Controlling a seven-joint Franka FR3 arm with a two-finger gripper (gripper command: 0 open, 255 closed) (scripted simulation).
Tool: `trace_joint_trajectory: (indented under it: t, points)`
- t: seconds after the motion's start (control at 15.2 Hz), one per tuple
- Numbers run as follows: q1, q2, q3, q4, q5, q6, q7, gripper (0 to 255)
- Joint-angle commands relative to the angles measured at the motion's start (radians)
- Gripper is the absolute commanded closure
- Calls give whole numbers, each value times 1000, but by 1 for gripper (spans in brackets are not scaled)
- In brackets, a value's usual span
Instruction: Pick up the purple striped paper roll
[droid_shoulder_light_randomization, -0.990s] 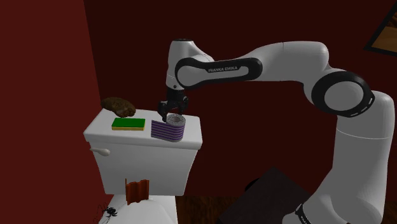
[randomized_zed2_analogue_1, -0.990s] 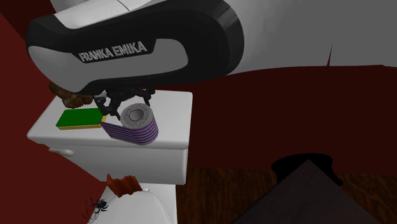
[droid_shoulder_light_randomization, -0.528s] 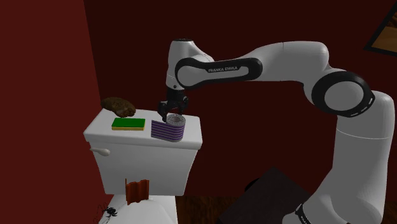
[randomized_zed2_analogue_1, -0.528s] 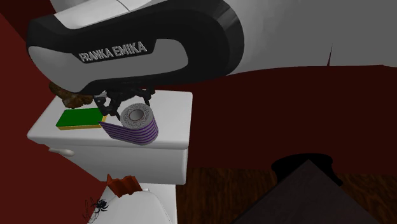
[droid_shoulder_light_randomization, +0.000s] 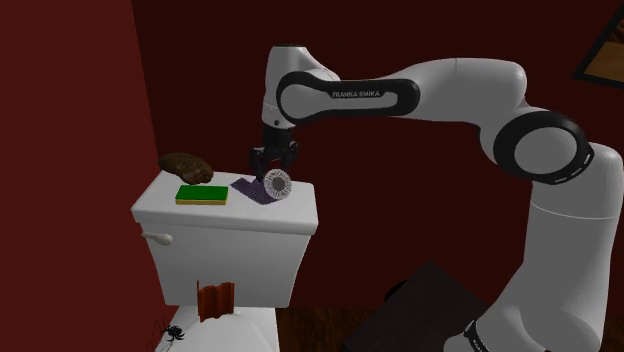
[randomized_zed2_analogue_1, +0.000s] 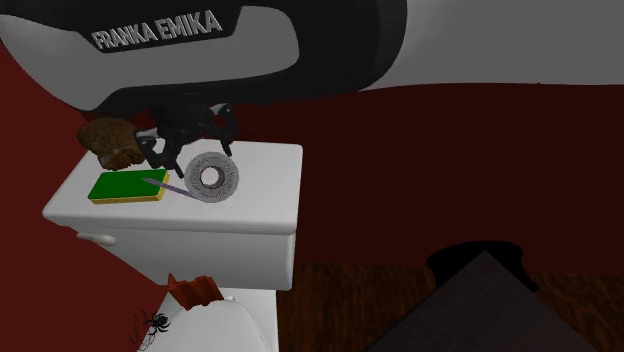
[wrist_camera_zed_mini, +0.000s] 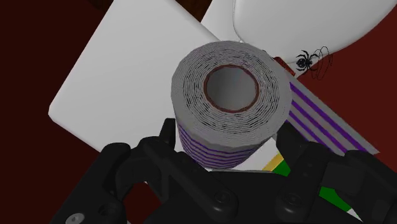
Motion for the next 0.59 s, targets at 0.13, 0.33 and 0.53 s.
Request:
trace_joint_trajectory:
  t: [0.13,0.33,0.53]
  points:
    - [4,1,1,56,1,-54,-2,255]
    - [7,2,2,98,1,-95,-4,255]
    - [8,4,2,115,1,-111,-4,255]
